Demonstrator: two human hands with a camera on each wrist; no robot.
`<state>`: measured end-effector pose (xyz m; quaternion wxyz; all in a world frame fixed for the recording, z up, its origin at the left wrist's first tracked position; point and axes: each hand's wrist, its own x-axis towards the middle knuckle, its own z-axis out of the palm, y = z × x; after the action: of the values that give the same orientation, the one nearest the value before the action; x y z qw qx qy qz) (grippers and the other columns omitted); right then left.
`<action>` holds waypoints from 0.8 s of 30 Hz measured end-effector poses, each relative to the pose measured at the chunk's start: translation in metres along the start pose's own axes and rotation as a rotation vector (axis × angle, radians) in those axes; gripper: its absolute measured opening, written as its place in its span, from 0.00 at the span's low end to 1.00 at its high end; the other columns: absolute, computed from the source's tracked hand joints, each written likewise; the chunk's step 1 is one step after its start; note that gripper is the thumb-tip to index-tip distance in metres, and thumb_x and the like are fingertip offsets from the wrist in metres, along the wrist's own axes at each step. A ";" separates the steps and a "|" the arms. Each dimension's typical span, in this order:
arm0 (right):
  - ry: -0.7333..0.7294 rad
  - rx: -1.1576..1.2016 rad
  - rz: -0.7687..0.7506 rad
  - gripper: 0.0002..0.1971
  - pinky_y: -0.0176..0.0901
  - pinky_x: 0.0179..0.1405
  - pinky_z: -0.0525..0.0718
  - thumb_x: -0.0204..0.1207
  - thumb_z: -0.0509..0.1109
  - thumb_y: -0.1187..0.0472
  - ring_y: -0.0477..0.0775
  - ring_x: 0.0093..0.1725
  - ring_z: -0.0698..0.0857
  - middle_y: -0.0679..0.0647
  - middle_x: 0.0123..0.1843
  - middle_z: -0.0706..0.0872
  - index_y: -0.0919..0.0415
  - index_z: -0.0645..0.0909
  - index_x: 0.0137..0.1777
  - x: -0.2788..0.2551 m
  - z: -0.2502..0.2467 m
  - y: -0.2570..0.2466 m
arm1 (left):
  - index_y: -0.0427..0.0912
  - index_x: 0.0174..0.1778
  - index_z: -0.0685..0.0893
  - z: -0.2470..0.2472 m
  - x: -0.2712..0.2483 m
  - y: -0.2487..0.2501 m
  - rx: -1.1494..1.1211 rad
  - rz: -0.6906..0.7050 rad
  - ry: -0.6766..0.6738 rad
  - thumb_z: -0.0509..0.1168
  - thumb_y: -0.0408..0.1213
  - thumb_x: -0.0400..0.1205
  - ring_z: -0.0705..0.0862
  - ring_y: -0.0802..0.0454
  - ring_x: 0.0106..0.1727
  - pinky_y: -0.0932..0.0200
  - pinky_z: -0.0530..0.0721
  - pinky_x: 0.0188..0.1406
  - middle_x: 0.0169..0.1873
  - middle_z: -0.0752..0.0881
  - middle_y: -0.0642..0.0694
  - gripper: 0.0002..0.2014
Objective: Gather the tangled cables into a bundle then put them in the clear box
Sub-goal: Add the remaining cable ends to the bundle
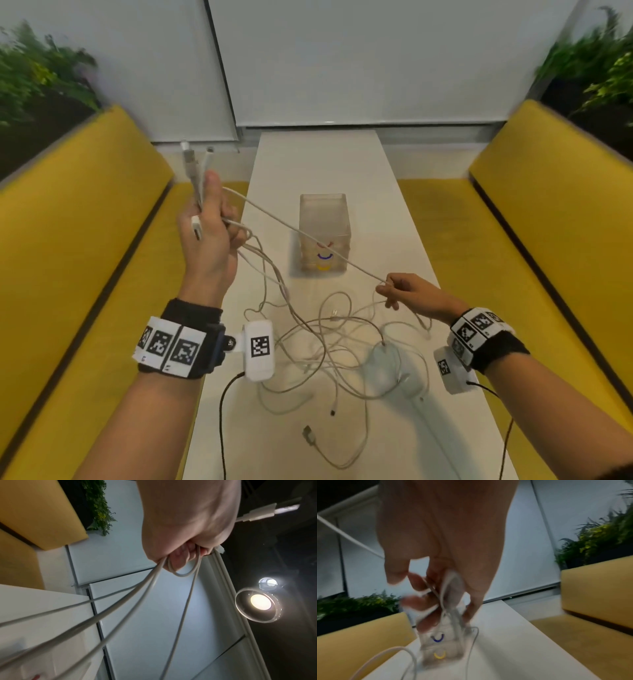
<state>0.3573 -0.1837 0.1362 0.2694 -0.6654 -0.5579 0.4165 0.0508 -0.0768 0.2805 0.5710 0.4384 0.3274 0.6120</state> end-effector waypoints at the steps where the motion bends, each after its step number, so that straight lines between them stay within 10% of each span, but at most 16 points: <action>1: -0.018 -0.035 0.044 0.22 0.50 0.48 0.80 0.83 0.65 0.46 0.59 0.43 0.88 0.55 0.36 0.88 0.69 0.77 0.43 0.000 -0.001 0.003 | 0.48 0.31 0.70 0.000 0.002 0.003 -0.053 -0.003 0.043 0.62 0.50 0.88 0.60 0.58 0.22 0.63 0.59 0.18 0.22 0.65 0.53 0.20; 5: -0.055 -0.127 0.168 0.24 0.45 0.47 0.77 0.86 0.57 0.45 0.56 0.46 0.81 0.56 0.52 0.88 0.68 0.80 0.51 -0.005 -0.009 0.016 | 0.48 0.35 0.75 -0.010 0.014 0.009 0.155 0.045 0.105 0.65 0.53 0.85 0.66 0.59 0.22 0.62 0.65 0.19 0.24 0.71 0.55 0.17; 8: -0.028 -0.264 0.029 0.21 0.49 0.58 0.74 0.88 0.55 0.50 0.52 0.54 0.81 0.50 0.48 0.85 0.60 0.87 0.47 -0.002 -0.010 0.010 | 0.46 0.51 0.80 -0.015 0.022 -0.008 0.740 0.020 -0.027 0.72 0.51 0.80 0.77 0.57 0.34 0.58 0.72 0.28 0.36 0.81 0.57 0.14; 12: 0.096 -0.341 -0.036 0.19 0.52 0.59 0.75 0.87 0.60 0.53 0.58 0.55 0.80 0.58 0.48 0.87 0.56 0.92 0.46 0.000 -0.007 -0.019 | 0.43 0.62 0.78 -0.002 0.000 -0.034 0.831 0.127 -0.035 0.77 0.42 0.77 0.85 0.58 0.43 0.62 0.80 0.37 0.48 0.87 0.52 0.21; 17: 0.097 -0.260 -0.068 0.16 0.52 0.47 0.82 0.85 0.64 0.53 0.64 0.46 0.87 0.57 0.46 0.92 0.57 0.92 0.49 0.002 0.000 -0.035 | 0.37 0.44 0.84 0.024 -0.022 -0.052 0.736 0.005 -0.268 0.65 0.31 0.80 0.83 0.51 0.35 0.56 0.74 0.29 0.40 0.90 0.46 0.03; 20: 0.130 -0.238 -0.048 0.14 0.60 0.51 0.85 0.83 0.67 0.52 0.62 0.47 0.89 0.54 0.44 0.93 0.57 0.92 0.48 0.003 0.001 -0.030 | 0.44 0.33 0.78 0.023 -0.015 -0.058 1.041 -0.049 -0.395 0.64 0.35 0.84 0.74 0.50 0.29 0.57 0.63 0.24 0.28 0.79 0.49 0.12; 24: 0.213 -0.183 0.096 0.11 0.53 0.40 0.84 0.80 0.71 0.55 0.57 0.41 0.89 0.52 0.44 0.93 0.60 0.92 0.46 -0.002 -0.011 -0.004 | 0.35 0.42 0.78 -0.001 0.010 -0.057 1.267 0.071 -0.211 0.63 0.38 0.85 0.79 0.40 0.34 0.53 0.63 0.23 0.36 0.83 0.38 0.10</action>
<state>0.3648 -0.1833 0.1456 0.2450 -0.7537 -0.5291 0.3032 0.0736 -0.0589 0.2307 0.2097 0.7593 0.5528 0.2718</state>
